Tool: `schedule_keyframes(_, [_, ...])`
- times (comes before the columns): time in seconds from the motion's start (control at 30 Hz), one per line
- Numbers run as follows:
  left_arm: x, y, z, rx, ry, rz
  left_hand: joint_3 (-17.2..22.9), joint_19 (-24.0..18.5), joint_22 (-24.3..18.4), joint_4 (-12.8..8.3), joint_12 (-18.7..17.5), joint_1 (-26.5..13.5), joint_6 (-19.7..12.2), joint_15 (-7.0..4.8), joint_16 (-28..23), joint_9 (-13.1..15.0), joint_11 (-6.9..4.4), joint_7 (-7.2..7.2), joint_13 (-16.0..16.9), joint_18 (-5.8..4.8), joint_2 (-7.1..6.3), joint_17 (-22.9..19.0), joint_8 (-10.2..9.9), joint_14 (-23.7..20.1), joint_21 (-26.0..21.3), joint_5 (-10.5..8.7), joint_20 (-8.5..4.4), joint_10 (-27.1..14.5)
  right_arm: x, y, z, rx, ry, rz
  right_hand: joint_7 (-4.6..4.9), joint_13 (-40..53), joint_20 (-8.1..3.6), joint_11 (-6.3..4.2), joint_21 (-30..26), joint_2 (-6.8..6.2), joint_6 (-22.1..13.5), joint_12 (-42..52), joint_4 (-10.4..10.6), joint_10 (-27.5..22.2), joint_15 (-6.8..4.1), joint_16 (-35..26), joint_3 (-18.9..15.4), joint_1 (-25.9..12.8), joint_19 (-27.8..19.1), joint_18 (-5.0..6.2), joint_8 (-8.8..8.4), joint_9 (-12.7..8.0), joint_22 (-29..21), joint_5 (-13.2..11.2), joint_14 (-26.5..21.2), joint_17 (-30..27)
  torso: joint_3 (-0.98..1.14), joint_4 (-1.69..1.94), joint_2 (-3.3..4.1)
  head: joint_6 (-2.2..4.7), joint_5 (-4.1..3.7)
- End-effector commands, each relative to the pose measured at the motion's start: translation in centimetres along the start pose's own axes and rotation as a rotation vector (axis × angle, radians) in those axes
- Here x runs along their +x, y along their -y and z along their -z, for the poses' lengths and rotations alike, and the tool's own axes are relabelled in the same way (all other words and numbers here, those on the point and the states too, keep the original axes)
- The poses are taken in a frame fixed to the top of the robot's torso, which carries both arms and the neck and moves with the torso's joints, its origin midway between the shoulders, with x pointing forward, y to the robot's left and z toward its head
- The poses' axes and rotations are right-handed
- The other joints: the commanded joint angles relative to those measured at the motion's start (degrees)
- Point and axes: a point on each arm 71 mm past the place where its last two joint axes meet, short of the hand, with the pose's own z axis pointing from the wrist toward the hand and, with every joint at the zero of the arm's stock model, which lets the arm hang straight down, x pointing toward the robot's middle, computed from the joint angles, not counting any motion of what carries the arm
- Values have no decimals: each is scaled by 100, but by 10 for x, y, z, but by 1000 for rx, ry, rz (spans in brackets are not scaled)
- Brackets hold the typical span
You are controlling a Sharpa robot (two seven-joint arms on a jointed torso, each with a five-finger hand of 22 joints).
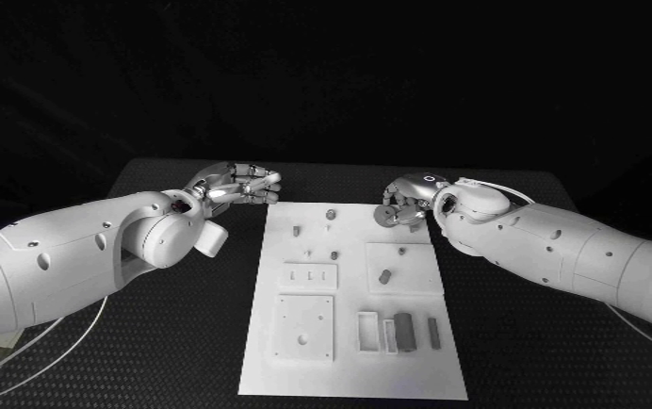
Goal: Assemble the parts on the task board
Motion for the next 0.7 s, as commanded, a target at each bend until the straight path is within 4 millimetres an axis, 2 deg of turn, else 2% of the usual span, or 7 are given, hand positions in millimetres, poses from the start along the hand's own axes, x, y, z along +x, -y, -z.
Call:
schedule_keyframes(0.03, [2, 2, -1, 14, -19, 0, -18, 18, 7, -11, 25, 65, 22, -8, -19, 6, 3, 335, 7, 24, -11, 10, 20, -6, 31, 1, -7, -27, 28, -1, 4, 8, -126, 47, 9, -8, -6, -24, 35, 12, 77, 41, -40, 12, -31, 38, -2, 54, -12, 365, 5, -19, 108, 1, 16, 9, -3, 3, 0, -9, -7])
schedule_keyframes(0.43, [2, 2, -1, 14, -19, 0, -34, 15, 14, -12, 28, 82, 26, -8, -19, 11, 2, 329, 8, 26, 2, 14, 29, -3, 32, 1, -7, -24, 44, -1, 6, 13, -156, 65, -40, -20, -6, -70, 47, 57, 238, 47, -64, 42, -74, 45, -3, 107, -10, 365, 89, 22, 110, 0, 34, 12, -7, 3, -3, -29, -20])
schedule_keyframes(0.7, [1, 2, 0, 12, -21, 0, -44, 16, 19, -11, 29, 91, 28, -9, -17, 14, 1, 326, 9, 27, 9, 17, 33, 0, 34, 1, -6, -23, 46, 1, 7, 17, -172, 52, -51, -27, 2, -81, 46, 61, 259, 41, -33, 47, -86, 41, -31, 48, -9, 365, 96, 31, 106, 0, 34, 4, -10, 6, -4, -37, -29])
